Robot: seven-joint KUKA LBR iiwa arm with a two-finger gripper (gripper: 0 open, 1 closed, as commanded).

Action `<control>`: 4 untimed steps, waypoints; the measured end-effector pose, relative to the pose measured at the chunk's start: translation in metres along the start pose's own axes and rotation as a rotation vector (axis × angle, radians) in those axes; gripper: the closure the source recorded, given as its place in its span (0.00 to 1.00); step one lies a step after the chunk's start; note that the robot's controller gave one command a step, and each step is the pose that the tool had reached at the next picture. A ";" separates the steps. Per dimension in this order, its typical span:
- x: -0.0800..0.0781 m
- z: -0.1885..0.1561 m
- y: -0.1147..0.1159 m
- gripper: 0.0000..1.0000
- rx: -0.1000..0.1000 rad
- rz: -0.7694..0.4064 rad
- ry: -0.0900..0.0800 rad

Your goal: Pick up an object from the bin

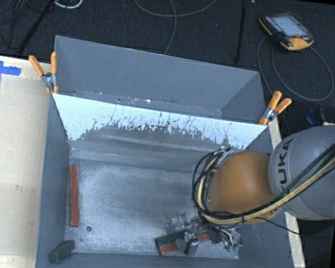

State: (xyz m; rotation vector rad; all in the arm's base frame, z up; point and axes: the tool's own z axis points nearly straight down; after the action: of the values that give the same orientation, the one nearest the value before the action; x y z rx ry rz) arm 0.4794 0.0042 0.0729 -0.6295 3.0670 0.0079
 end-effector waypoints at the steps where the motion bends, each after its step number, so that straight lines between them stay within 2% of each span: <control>1: -0.007 -0.008 0.008 1.00 0.012 -0.272 -0.006; 2: -0.021 -0.058 -0.011 1.00 -0.002 -0.416 0.012; 3: -0.021 -0.058 -0.011 0.00 -0.002 -0.414 0.012; 4: -0.021 -0.058 -0.011 0.00 -0.002 -0.413 0.012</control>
Offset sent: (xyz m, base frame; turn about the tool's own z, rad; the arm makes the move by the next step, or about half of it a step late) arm 0.0229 -0.0024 0.0585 -0.4221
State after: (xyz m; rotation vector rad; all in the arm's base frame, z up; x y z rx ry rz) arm 0.5024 0.0020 0.1308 -1.2499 2.8826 0.0038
